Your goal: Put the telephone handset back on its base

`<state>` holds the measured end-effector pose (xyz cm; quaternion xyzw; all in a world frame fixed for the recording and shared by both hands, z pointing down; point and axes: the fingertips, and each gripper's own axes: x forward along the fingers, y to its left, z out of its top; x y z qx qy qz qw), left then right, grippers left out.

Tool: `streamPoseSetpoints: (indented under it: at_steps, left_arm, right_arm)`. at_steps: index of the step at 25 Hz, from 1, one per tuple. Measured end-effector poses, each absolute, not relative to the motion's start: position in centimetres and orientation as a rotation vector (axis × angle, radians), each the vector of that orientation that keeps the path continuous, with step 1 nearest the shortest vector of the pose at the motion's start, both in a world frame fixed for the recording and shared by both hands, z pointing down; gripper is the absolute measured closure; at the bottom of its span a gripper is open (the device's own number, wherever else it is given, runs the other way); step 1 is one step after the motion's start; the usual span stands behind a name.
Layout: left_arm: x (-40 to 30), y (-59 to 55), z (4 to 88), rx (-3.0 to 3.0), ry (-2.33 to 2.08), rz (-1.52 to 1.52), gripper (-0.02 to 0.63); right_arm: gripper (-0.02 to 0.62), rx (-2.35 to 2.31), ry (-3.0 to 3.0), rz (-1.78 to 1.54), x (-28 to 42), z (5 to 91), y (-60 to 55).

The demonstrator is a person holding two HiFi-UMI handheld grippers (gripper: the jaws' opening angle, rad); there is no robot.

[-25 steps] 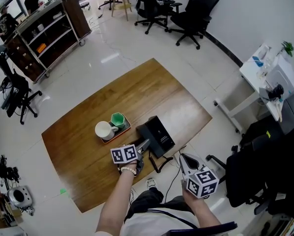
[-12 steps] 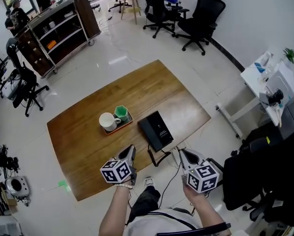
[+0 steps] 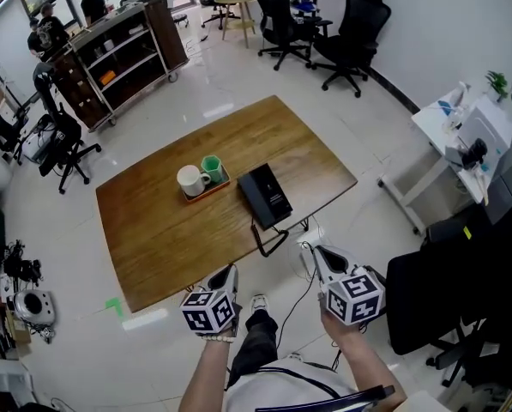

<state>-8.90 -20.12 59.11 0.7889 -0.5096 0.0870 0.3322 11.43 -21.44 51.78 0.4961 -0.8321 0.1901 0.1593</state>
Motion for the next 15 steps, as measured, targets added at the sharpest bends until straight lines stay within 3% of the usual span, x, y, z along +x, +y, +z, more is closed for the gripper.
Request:
streamPoseSetpoints:
  at_steps: [15]
  left_arm:
    - [-1.5, -5.0, 54.7, 2.159, -1.321, 0.196, 0.606]
  right_arm:
    - [0.591, 1.346, -2.45, 0.508, 12.7, 50.3, -5.8]
